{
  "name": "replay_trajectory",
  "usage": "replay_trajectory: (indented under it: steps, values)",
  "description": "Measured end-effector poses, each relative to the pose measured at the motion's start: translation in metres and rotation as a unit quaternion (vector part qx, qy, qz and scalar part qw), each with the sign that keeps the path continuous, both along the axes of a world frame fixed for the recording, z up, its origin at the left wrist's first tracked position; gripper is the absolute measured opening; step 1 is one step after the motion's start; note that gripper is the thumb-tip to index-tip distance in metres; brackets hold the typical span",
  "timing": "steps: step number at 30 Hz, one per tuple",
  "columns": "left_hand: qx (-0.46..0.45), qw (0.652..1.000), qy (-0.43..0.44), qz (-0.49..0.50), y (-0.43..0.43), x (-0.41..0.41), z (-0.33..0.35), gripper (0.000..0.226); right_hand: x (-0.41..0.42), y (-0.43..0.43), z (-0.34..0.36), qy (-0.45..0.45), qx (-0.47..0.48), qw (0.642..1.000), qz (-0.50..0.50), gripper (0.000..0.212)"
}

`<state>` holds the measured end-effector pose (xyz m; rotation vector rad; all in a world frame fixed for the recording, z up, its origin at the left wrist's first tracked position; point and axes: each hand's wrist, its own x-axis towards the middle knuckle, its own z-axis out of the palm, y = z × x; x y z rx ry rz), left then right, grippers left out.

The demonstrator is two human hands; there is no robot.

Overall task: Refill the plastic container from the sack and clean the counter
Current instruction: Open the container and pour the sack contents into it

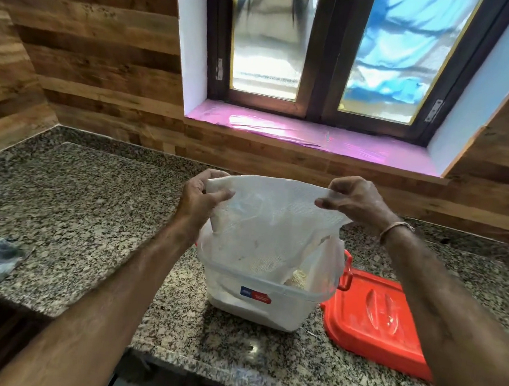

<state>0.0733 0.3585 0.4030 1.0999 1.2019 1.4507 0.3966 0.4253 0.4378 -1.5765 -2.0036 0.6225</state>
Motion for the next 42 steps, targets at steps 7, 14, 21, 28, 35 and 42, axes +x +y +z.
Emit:
replay_trajectory:
  steps: [7,14,21,28,35,42]
  values:
    - [0.020,0.996,0.003,-0.086,-0.004,0.003,0.013,0.027,0.004,0.007,0.005,-0.016,0.048,0.998,-0.031,0.024]
    - [0.010,0.994,0.092,-0.064,-0.016,-0.002,0.000,0.030,-0.018,0.006,0.003,0.006,0.059,0.997,-0.043,0.013]
    - [0.063,0.983,0.172,-0.025,-0.018,0.015,-0.002,0.016,-0.138,-0.018,0.024,0.019,0.133,0.966,0.221,0.050]
    - [0.029,0.982,0.176,-0.054,-0.039,-0.009,-0.032,0.064,-0.156,-0.008,0.025,0.099,0.107,0.974,0.171,0.017]
    - [-0.025,0.961,0.269,0.060,-0.035,-0.020,-0.065,0.021,-0.151,-0.002,0.024,0.198,0.066,0.968,0.142,0.015]
    - [-0.033,0.907,0.379,0.180,-0.034,0.000,-0.073,0.017,-0.142,-0.004,0.025,0.227,0.074,0.966,0.103,0.010]
